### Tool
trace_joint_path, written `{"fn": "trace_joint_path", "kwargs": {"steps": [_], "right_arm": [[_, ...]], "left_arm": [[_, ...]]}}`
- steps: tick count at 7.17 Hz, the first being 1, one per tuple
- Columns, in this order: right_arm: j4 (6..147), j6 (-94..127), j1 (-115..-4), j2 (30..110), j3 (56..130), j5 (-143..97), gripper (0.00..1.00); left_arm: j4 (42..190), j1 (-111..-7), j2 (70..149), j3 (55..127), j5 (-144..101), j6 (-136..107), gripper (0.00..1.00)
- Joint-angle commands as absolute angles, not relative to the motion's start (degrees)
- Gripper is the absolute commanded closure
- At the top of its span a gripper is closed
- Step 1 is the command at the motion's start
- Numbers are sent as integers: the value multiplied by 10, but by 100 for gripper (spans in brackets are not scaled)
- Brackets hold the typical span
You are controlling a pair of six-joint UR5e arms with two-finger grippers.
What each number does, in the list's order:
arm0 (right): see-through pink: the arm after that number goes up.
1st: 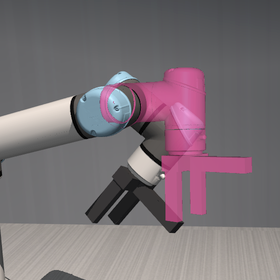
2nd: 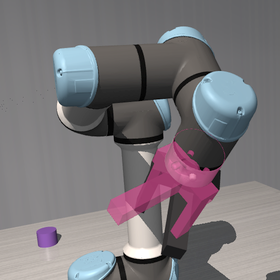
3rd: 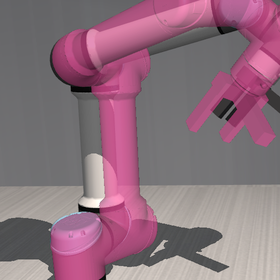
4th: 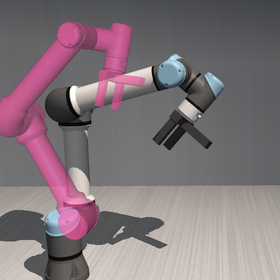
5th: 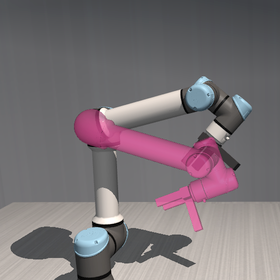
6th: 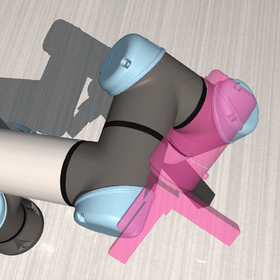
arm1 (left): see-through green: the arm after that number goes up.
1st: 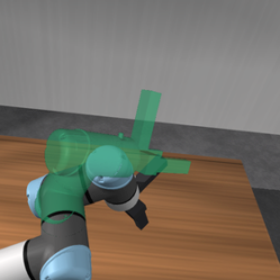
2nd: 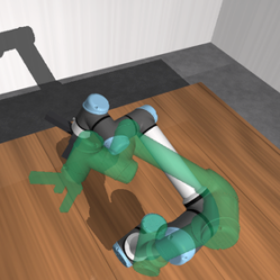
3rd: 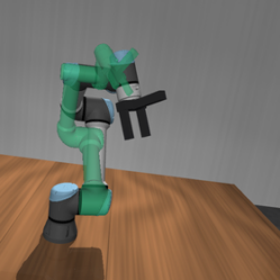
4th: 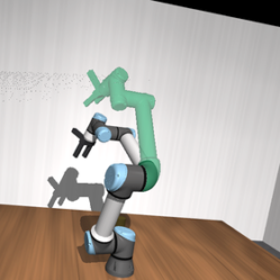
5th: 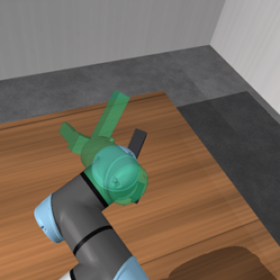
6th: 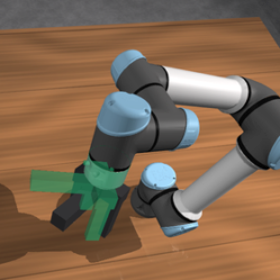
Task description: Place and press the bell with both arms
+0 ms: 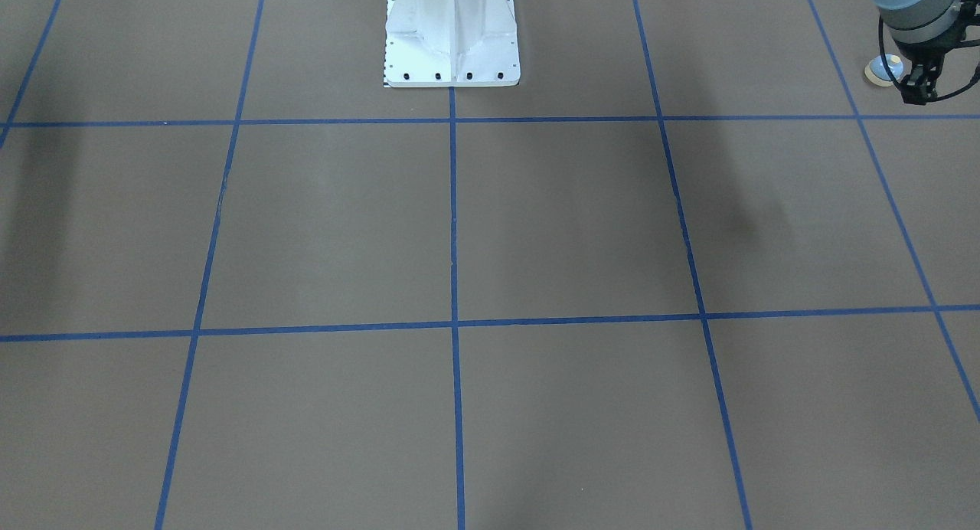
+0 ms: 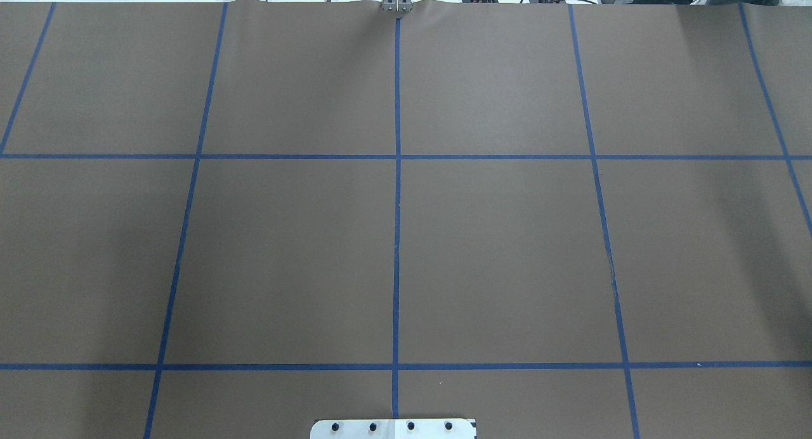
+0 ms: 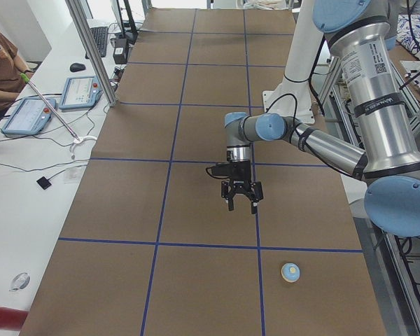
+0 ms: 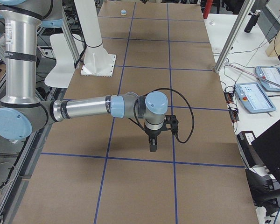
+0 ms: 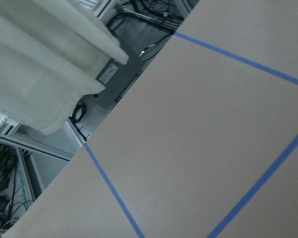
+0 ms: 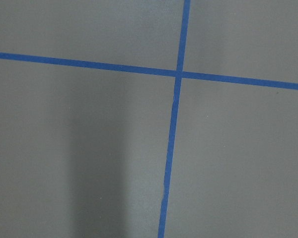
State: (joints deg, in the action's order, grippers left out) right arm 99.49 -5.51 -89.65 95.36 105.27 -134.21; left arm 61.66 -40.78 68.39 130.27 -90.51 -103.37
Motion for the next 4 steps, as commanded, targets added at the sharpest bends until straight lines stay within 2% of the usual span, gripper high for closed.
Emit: {"fn": "trace_joint_path", "kwargs": {"steps": [1, 4], "right_arm": [[995, -55, -896, 954, 1055, -1342, 0], [994, -57, -896, 953, 1055, -1341, 0]], "left_arm": [[609, -277, 654, 1239, -907, -1299, 0], [613, -186, 655, 1152, -984, -1544, 0]]}}
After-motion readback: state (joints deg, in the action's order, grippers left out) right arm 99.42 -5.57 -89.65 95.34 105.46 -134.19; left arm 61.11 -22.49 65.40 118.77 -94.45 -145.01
